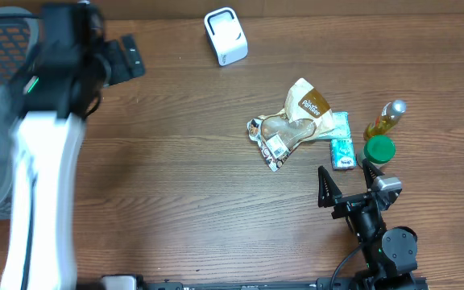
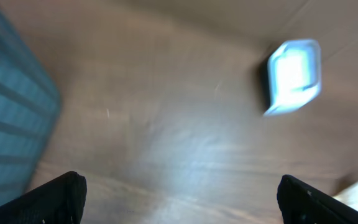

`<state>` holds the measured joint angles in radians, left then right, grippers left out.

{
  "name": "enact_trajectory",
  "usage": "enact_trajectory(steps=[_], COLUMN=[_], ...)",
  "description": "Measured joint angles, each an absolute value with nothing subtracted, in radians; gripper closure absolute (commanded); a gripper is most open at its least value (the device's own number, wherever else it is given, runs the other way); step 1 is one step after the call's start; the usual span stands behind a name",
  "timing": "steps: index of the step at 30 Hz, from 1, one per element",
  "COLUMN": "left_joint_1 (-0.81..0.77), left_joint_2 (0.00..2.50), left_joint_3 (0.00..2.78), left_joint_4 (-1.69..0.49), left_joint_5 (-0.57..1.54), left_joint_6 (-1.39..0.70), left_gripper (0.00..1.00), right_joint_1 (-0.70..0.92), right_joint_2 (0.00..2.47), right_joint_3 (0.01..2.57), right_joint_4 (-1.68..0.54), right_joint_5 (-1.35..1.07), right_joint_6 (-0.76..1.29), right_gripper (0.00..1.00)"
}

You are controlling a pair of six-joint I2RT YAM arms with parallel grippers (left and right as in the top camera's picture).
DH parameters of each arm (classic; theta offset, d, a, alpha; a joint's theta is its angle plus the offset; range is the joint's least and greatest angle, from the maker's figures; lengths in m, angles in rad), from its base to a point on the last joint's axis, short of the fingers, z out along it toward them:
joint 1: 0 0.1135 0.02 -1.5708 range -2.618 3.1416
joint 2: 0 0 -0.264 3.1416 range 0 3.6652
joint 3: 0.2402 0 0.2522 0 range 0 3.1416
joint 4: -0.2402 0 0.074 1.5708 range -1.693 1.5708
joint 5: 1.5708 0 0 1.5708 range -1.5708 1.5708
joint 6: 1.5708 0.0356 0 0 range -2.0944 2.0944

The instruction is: Scan the item barcode

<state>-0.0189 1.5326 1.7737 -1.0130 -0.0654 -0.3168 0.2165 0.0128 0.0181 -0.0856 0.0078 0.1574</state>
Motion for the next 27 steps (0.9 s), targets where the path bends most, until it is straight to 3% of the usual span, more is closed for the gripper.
enact_trajectory(steps=[8, 14, 18, 24, 27], left_joint_1=[-0.019, -0.019, -0.019, -0.019, -0.019], left_joint_2=[1.061, 0.982, 0.928, 0.792, 0.706], left_joint_3=[1.789, 1.787, 1.645, 1.284, 1.133], left_joint_4=[-1.077, -1.253, -1.365, -1.187, -0.994], left_joint_5=[-0.066, -0.065, -0.056, -0.04, -0.038], left_joint_6=[-0.317, -0.318, -0.318, -0.319, -0.319], left_gripper=[0.0, 0.0, 0.01, 0.0, 0.0], right_joint_1=[0.216, 0.216, 0.216, 0.216, 0.216], right_joint_2=[0.013, 0.013, 0.013, 0.013, 0.013], right_joint_3=[0.018, 0.018, 0.018, 0.018, 0.018], right_joint_4=[-0.086, -0.086, -0.087, -0.088, -0.088], right_joint_5=[0.007, 0.008, 0.007, 0.007, 0.008], right_joint_6=[0.157, 0.158, 0.157, 0.157, 0.157], right_gripper=[0.0, 0.0, 0.0, 0.0, 0.0])
